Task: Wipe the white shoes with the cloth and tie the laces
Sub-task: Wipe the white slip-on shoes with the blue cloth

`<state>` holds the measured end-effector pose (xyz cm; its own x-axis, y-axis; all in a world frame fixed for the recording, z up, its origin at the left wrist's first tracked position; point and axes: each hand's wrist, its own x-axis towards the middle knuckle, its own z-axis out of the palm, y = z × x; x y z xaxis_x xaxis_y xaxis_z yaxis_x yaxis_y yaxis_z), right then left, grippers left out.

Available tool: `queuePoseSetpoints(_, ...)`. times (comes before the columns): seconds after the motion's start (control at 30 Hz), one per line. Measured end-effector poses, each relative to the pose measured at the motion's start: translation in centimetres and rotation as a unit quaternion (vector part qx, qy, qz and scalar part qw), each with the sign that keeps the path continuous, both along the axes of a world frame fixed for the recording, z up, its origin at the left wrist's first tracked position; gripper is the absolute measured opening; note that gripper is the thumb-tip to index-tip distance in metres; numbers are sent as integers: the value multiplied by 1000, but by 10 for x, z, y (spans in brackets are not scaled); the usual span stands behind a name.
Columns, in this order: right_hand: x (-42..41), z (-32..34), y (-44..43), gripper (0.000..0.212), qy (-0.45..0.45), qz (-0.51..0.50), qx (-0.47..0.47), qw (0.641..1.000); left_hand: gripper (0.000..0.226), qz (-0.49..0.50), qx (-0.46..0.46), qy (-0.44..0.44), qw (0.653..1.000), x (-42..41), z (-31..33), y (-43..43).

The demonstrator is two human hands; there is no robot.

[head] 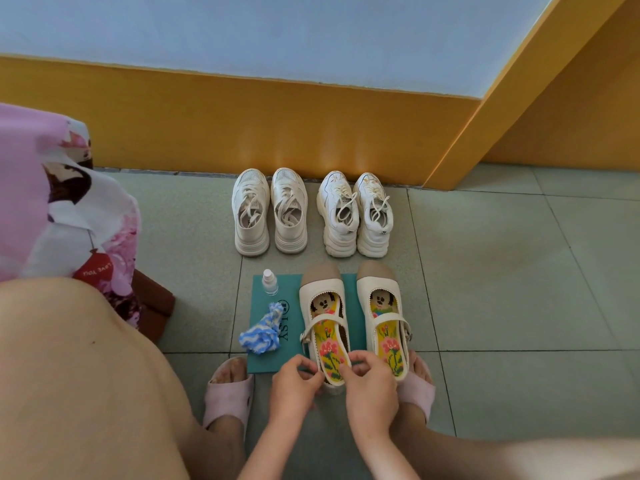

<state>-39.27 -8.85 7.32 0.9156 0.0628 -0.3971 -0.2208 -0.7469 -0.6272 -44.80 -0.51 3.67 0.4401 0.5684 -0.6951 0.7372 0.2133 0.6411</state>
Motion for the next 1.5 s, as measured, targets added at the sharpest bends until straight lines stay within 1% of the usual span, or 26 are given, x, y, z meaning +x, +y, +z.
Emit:
queuePoseSetpoints(0.1,-4,-3,1,19,-25,4,-13,1000,12,-1,-5,5,1000,0,0,0)
queuePoseSetpoints(0.2,-6,-7,3,13,-41,-4,-27,999,14,-3,-5,1,1000,1,-2,-1)
queuePoseSetpoints(0.33,-8,-10,5,13,-33,0,-33,999,14,13,-12,-11,1000,1,-4,-1)
queuePoseSetpoints(0.4,-7,-12,5,13,-32,37,-63,997,14,22,-22,-15,999,1,-4,-1)
queuePoseSetpoints(0.57,-2,-18,0,25,-81,117,-122,982,12,40,-54,-26,997,2,-7,1)
queuePoseSetpoints(0.7,3,-19,-3,19,-102,140,-133,976,11,51,-58,-30,997,2,-9,0)
queuePoseSetpoints(0.8,9,-18,-7,12,-121,216,-161,955,11,57,-57,-31,996,1,-9,0)
queuePoseSetpoints(0.87,12,-17,-7,12,-124,250,-171,945,12,61,-54,-31,996,1,-9,1)
queuePoseSetpoints(0.97,15,-20,-5,10,-153,258,-180,937,10,58,-51,-32,996,1,-8,1)
queuePoseSetpoints(1.17,19,-27,-3,15,-128,266,-201,934,10,58,-57,-30,996,1,-10,1)
queuePoseSetpoints(1.27,21,-26,-2,16,-112,259,-191,940,9,60,-67,-28,996,1,-10,2)
queuePoseSetpoints(1.37,23,-26,0,33,-97,237,-171,951,9,68,-73,-28,995,1,-9,4)
queuePoseSetpoints(1.43,24,-27,4,44,-59,222,-171,958,8,66,-70,-27,995,0,-9,4)
queuePoseSetpoints(1.47,25,-29,7,43,-41,221,-180,958,8,65,-67,-25,995,0,-9,4)
queuePoseSetpoints(1.5,25,-31,9,38,-29,224,-189,956,8,64,-62,-24,996,0,-9,5)
